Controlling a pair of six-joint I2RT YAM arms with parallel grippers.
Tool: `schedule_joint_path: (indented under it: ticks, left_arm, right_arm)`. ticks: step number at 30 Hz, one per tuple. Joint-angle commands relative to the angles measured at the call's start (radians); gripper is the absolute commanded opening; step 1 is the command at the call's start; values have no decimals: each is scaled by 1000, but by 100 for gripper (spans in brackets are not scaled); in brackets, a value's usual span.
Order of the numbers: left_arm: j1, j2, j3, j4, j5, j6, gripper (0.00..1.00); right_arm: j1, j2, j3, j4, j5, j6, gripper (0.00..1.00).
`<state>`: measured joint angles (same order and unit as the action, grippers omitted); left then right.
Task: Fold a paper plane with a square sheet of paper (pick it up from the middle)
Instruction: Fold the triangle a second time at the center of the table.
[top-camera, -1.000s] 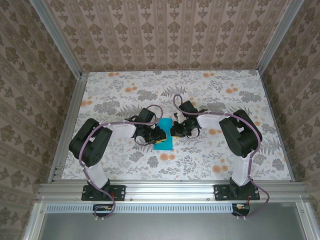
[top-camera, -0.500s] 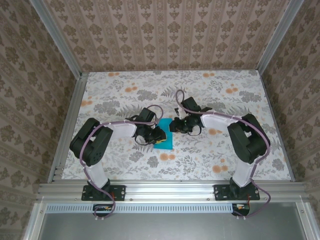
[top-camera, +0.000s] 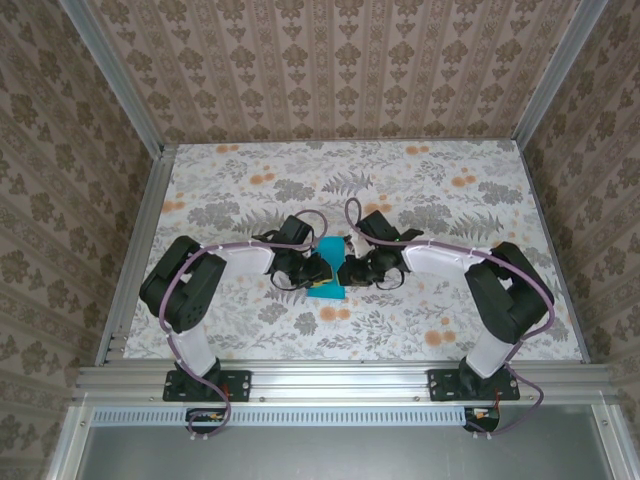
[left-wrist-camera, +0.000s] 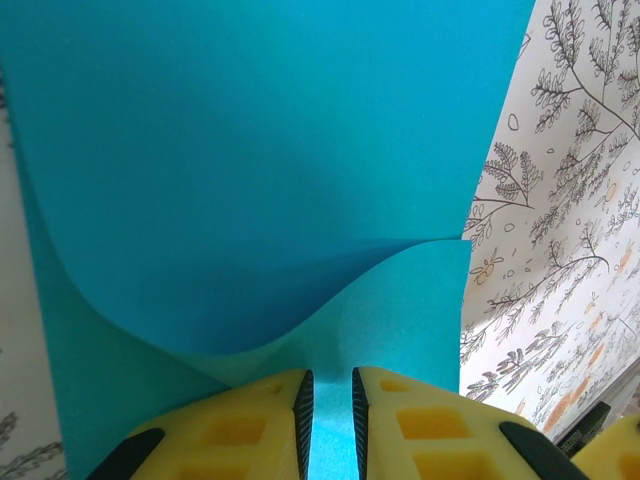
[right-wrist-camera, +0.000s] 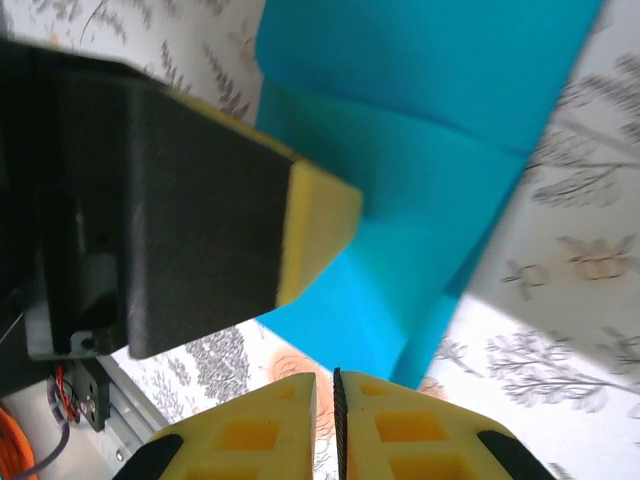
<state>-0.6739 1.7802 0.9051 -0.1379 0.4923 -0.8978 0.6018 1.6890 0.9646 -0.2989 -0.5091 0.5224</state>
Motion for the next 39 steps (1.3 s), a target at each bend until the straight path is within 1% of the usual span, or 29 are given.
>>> schedule_joint_path:
  ticks: [1,8,18,26,29,35,39]
  left_arm:
    - [-8,22,3,-58,-43,-16,22]
    - [-12,22,5,-59,-43,-18,21]
    - [-11,24,10,-73,-52,-21,21]
    - [-11,24,11,-80,-54,-23,21]
    - [-11,25,14,-82,-54,-22,21]
    - [-12,25,15,-86,-57,-23,21]
    - [-11,26,16,-87,-58,-24,21]
  right_arm:
    - [19,13,-7,-25,-25,-1,15]
    - [33,72,22,-43,-5,-5,14]
    - [33,85,21,-74,64,-24,14]
    - [33,104,26,-82,73,-25,14]
    - [33,92,34,-91,73,-25,14]
    - [33,8,34,-79,49,-31,15]
    - [43,-9,29,-74,45,-37,15]
